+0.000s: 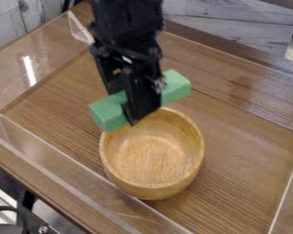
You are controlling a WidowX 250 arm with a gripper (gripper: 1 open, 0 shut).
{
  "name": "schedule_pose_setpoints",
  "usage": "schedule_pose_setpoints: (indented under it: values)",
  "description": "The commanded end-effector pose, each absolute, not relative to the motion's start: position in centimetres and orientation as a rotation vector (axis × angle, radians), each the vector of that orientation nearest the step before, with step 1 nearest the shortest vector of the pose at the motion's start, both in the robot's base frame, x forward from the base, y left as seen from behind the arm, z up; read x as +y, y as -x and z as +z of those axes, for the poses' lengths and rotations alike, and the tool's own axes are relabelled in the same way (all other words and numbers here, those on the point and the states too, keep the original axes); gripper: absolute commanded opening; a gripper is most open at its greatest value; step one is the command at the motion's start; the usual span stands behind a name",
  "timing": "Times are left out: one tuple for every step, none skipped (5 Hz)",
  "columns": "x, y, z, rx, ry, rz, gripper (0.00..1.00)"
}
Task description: Put the green block in the brown bowl
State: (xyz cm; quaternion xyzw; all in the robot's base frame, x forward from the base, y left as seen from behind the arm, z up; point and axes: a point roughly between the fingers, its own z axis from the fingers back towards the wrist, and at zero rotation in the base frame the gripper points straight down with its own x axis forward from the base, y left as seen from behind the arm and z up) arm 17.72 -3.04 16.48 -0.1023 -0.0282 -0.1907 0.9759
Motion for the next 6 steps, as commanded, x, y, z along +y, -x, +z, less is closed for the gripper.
schedule_pose_setpoints:
  values:
    - [-4.5, -17.8, 14.9, -0.098, 0.176, -0.421, 0.00]
    - [-5.5, -18.0, 13.5, -0.111, 0.152, -0.420, 0.00]
    - [-5.7, -18.2, 12.2, -0.123, 0.143, -0.411, 0.00]
    - [-5.5, -18.3, 11.8, -0.131, 0.143, -0.391, 0.00]
    - [-5.2, -18.5, 11.9, -0.141, 0.149, -0.370, 0.00]
    - [-4.8, -18.7, 11.9, -0.149, 0.155, -0.351, 0.00]
